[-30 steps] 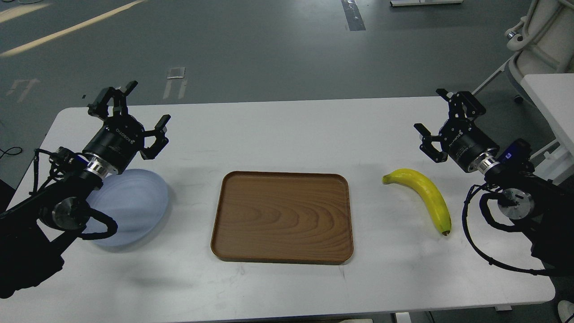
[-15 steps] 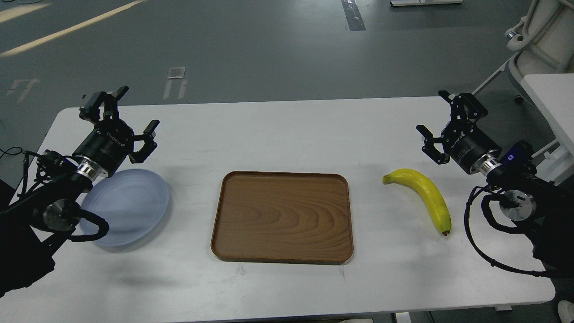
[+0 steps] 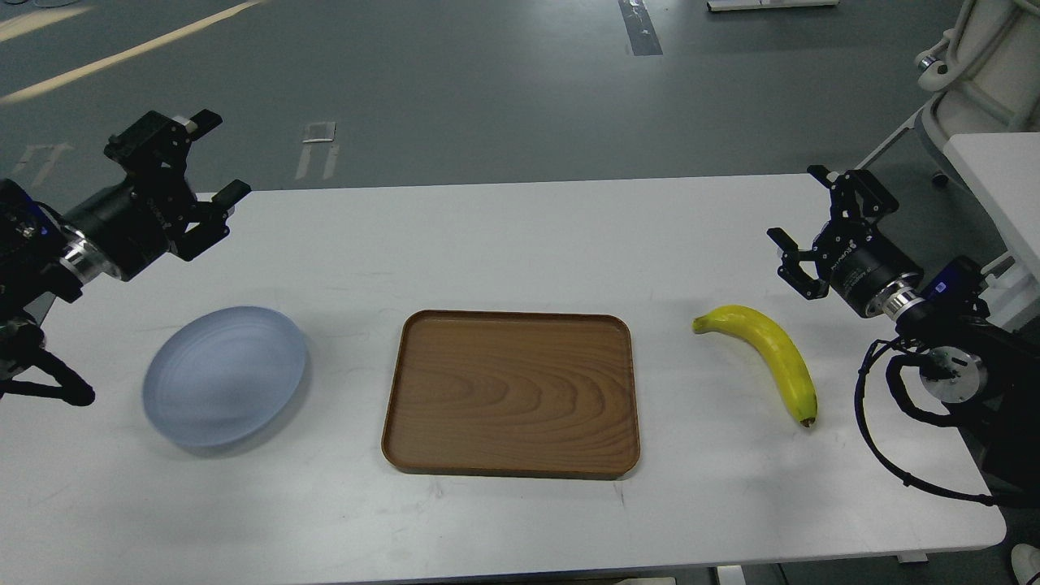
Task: Place banana on plate with both arms
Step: 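Grasp the rim of the light blue plate with the left gripper, then lift the plate with the left gripper and carry it onto the tray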
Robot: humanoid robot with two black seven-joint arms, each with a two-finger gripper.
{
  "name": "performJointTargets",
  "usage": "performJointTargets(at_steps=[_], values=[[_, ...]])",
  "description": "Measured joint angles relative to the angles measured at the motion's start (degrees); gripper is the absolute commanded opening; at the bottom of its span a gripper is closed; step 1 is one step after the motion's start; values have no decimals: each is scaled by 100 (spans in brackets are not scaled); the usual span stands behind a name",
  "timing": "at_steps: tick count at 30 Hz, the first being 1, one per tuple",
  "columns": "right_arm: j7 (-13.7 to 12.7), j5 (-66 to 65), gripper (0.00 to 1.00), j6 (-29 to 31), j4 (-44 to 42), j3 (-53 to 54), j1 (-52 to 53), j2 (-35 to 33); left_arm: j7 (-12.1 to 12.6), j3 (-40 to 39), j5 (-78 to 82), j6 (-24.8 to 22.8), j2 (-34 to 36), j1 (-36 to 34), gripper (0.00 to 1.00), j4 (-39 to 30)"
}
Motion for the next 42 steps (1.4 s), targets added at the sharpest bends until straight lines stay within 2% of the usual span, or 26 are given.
performJointTargets(at_steps=[5, 10, 13, 17, 18, 21, 30, 32, 33, 34, 36, 38, 39, 40, 42], values=[[0, -5, 100, 0, -5, 0, -7, 1, -1, 77, 2762, 14, 480, -44, 100, -342], [0, -9, 100, 0, -6, 0, -9, 6, -2, 439, 4605, 701, 700, 104, 100, -95], [0, -9, 100, 0, -6, 0, -9, 6, -2, 1077, 4842, 1351, 731, 182, 98, 296], [0, -9, 100, 0, -6, 0, -9, 6, -2, 1752, 4840, 1852, 586, 198, 94, 797], [0, -9, 100, 0, -5, 0, -9, 6, -1, 1860, 4802, 1908, 514, 199, 92, 904], [0, -8, 100, 0, -5, 0, -9, 6, -2, 2061, 4590, 1996, 304, 235, 77, 1209], [0, -6, 100, 0, -6, 4, -8, -4, 0, 2249, 4136, 2058, -208, 509, 72, 1996], [0, -6, 100, 0, -6, 5, -8, -5, 1, 2265, 4127, 2106, -276, 551, 64, 2106], [0, -6, 100, 0, -7, 5, -8, -5, 1, 2268, 4121, 2120, -295, 574, 53, 2136], [0, -6, 100, 0, -7, 5, -8, -5, 1, 2271, 4116, 2125, -305, 591, 47, 2151], [0, -6, 100, 0, -6, 7, -8, -5, 1, 2272, 4108, 2132, -317, 617, 23, 2167], [0, -6, 100, 0, -7, 7, -8, -5, 1, 2272, 4064, 2133, -320, 626, 15, 2169], [0, -6, 100, 0, -6, 7, -8, -5, 1, 2272, 4026, 2133, -322, 627, 6, 2169], [0, -7, 100, 0, -7, 7, -8, -5, 1, 2272, 3990, 2133, -323, 627, 2, 2168], [0, -7, 100, 0, -7, 4, -8, -5, 1, 2272, 3876, 2133, -323, 627, 0, 2165]])
